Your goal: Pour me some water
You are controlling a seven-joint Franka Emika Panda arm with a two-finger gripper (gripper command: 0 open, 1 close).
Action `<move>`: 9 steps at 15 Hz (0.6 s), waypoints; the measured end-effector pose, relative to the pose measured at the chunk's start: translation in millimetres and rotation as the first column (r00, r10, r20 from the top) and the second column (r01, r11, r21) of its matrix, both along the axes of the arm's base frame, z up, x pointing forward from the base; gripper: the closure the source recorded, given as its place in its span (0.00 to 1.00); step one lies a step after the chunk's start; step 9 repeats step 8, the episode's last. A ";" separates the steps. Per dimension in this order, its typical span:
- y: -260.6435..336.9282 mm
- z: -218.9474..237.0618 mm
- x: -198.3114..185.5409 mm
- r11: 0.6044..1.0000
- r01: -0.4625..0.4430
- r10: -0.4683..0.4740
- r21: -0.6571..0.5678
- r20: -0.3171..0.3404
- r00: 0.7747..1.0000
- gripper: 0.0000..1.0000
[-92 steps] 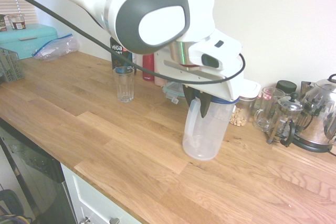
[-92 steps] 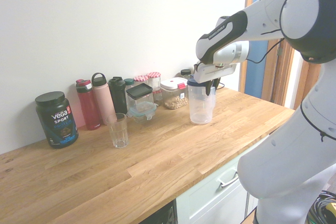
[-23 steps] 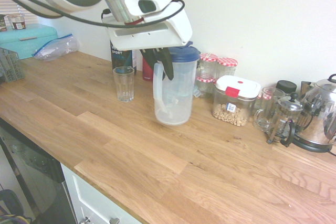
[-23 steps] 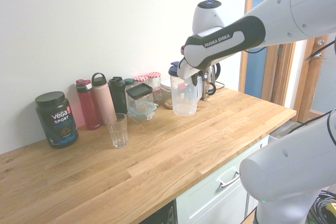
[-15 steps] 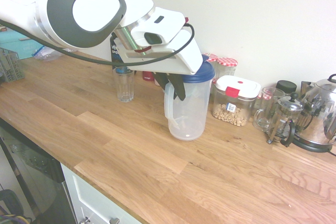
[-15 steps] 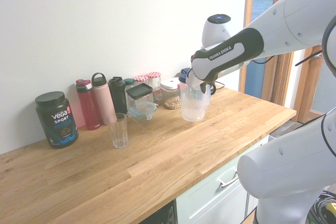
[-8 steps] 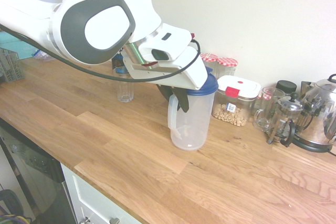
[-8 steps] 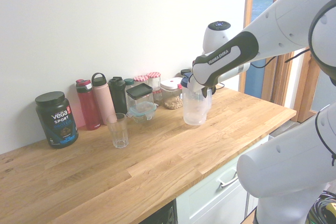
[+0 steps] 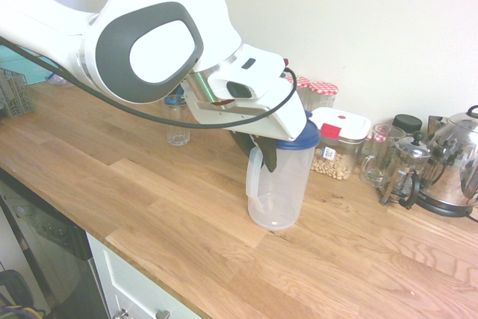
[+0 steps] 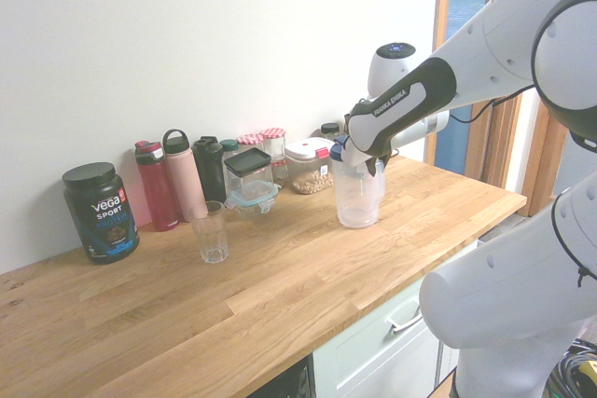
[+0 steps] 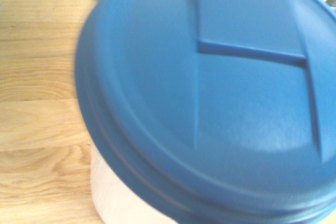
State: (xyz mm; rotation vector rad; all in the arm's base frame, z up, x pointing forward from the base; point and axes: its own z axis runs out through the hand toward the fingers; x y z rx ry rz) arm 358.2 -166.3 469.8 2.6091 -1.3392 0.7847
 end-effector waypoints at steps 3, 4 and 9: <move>-1.8 -1.9 -1.0 1.000 0.002 -0.002 0.000 -0.005 1.000 0.00; -2.4 -2.6 -1.7 1.000 -0.003 0.003 -0.001 -0.013 1.000 0.00; -2.9 -8.8 -24.3 0.996 -0.080 0.087 0.050 -0.152 0.985 0.00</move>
